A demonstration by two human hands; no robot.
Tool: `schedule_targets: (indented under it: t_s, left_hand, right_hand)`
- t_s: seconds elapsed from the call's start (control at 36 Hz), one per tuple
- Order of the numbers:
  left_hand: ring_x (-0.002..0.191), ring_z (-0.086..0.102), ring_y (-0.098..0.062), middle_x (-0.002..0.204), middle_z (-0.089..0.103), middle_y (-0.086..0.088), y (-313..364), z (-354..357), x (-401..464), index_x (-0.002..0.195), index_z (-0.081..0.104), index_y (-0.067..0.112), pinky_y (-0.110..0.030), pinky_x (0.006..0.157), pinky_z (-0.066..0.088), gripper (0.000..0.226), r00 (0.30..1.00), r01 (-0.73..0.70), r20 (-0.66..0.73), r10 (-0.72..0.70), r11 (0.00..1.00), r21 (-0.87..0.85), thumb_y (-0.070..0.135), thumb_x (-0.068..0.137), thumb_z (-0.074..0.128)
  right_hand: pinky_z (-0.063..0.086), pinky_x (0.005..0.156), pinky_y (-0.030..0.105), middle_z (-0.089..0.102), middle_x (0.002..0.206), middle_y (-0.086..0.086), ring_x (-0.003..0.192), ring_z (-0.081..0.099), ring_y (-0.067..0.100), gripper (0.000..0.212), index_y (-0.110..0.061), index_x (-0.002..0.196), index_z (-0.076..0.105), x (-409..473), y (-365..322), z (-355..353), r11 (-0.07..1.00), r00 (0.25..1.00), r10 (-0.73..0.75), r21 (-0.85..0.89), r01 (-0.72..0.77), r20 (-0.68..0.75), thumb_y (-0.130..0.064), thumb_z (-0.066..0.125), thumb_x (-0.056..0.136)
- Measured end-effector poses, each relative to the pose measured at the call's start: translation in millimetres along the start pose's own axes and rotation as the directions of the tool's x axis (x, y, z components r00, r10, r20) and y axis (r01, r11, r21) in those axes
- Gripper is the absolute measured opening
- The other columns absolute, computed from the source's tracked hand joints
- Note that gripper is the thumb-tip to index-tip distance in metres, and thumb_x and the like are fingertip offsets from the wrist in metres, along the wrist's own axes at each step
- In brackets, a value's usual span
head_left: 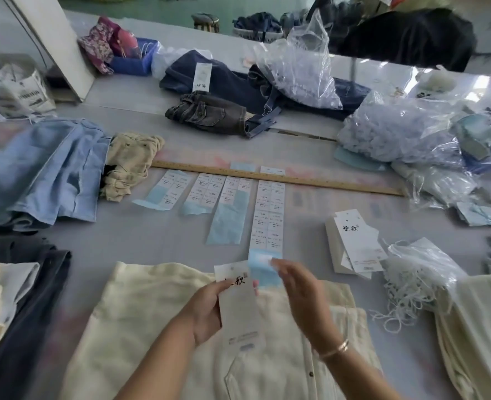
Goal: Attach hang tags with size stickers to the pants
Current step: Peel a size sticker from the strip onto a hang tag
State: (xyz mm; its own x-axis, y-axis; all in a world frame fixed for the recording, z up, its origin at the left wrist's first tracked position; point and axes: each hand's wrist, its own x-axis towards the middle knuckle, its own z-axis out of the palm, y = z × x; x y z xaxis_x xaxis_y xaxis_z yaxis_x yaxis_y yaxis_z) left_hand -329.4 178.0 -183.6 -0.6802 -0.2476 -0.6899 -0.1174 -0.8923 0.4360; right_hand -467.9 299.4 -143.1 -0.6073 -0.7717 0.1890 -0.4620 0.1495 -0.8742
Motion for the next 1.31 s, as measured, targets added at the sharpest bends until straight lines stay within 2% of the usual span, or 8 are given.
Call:
schedule_targets:
  t_s: [0.14, 0.42, 0.67, 0.81, 0.92, 1.0, 1.17, 1.31]
  left_hand:
    - [0.096, 0.066, -0.03, 0.12, 0.064, -0.02, -6.5, 11.1, -13.3, 0.119, 0.062, -0.003, -0.04, 0.087, 0.049, 0.047, 0.998, 0.041, 0.059, -0.033, 0.99, -0.135, 0.028, 0.1, 0.033]
    - [0.107, 0.058, -0.031, 0.127, 0.059, -0.023, -13.9, 20.1, -25.6, 0.124, 0.06, -0.002, -0.042, 0.103, 0.039, 0.052, 0.995, 0.035, 0.099, -0.029, 0.998, -0.06, 0.033, 0.099, 0.031]
    - [0.066, 0.069, -0.027, 0.088, 0.07, -0.021, -30.1, 29.8, -26.8, 0.103, 0.067, -0.003, -0.032, 0.058, 0.057, 0.027, 0.999, -0.019, -0.031, 0.022, 0.996, 0.088, -0.004, 0.089, 0.043]
    - [0.061, 0.066, -0.028, 0.075, 0.068, -0.018, -42.4, 36.1, -11.4, 0.094, 0.061, -0.005, -0.041, 0.07, 0.05, 0.024, 0.988, -0.035, -0.154, 0.033, 0.999, -0.01, -0.01, 0.093, 0.038]
    - [0.069, 0.06, -0.029, 0.076, 0.066, -0.017, -51.4, 41.7, -2.7, 0.089, 0.064, -0.002, -0.037, 0.068, 0.049, 0.022, 0.97, -0.037, -0.237, 0.051, 0.997, 0.06, -0.009, 0.091, 0.043]
    - [0.073, 0.06, -0.03, 0.081, 0.067, -0.018, -56.6, 49.2, 2.4, 0.093, 0.066, -0.002, -0.039, 0.072, 0.049, 0.02, 0.965, -0.011, -0.26, 0.032, 0.997, 0.082, -0.005, 0.093, 0.046]
    - [0.074, 0.061, -0.034, 0.088, 0.066, -0.023, -64.5, 74.6, 10.6, 0.098, 0.064, -0.004, -0.041, 0.071, 0.05, 0.017, 0.962, 0.0, -0.268, 0.05, 0.983, 0.184, -0.009, 0.089, 0.05]
    - [0.069, 0.066, -0.033, 0.078, 0.07, -0.02, -70.0, 84.7, 15.8, 0.089, 0.067, -0.002, -0.04, 0.069, 0.053, 0.018, 0.969, 0.014, -0.24, 0.051, 0.966, 0.259, -0.007, 0.09, 0.05]
  right_hand:
    - [0.05, 0.086, 0.019, 0.065, 0.116, -0.005, 0.106, 0.063, 0.005, 0.018, -0.017, 0.101, 0.072, -49.7, -4.6, 5.7, 0.934, 0.934, -0.235, -0.205, 0.294, 0.269, -0.014, 0.058, 0.089]
    - [0.05, 0.078, 0.022, 0.068, 0.112, -0.001, 0.095, 0.068, 0.018, 0.018, -0.016, 0.099, 0.072, -56.1, -1.7, 4.7, 0.85, 0.898, -0.298, -0.337, 0.404, 0.323, -0.017, 0.061, 0.085]
    - [0.043, 0.103, 0.042, 0.056, 0.13, -0.021, 0.125, 0.052, 0.016, 0.029, -0.038, 0.109, 0.066, -72.0, 6.9, -14.0, 0.67, 0.802, -0.331, -0.474, 0.571, 0.498, -0.038, 0.059, 0.082]
    - [0.036, 0.11, 0.038, 0.053, 0.128, -0.031, 0.132, 0.041, 0.004, 0.028, -0.049, 0.108, 0.064, -98.2, 25.4, -43.4, 0.56, 0.715, -0.257, -0.503, 0.658, 0.65, -0.052, 0.057, 0.081]
    - [0.047, 0.093, 0.026, 0.067, 0.105, -0.024, 0.107, 0.06, 0.002, 0.016, -0.036, 0.091, 0.072, -103.9, 56.2, -81.4, 0.754, 0.888, -0.26, -0.494, 0.433, 0.38, -0.027, 0.073, 0.078]
    - [0.051, 0.069, 0.029, 0.07, 0.084, -0.011, 0.078, 0.066, 0.016, 0.026, -0.025, 0.087, 0.074, -88.5, 84.2, -118.0, 0.77, 0.993, -0.06, -0.628, 0.112, 0.104, -0.006, 0.081, 0.07]
    - [0.05, 0.072, 0.039, 0.069, 0.093, 0.009, 0.085, 0.065, 0.034, 0.014, -0.01, 0.093, 0.074, -46.7, 139.1, -168.5, 0.617, 0.965, 0.251, -0.757, -0.216, -0.071, -0.007, 0.071, 0.079]
    - [0.044, 0.082, 0.034, 0.064, 0.108, 0.005, 0.103, 0.058, 0.028, 0.021, -0.019, 0.103, 0.069, -28.1, 165.2, -167.0, 0.475, 0.923, 0.384, -0.855, -0.209, -0.012, -0.03, 0.055, 0.091]
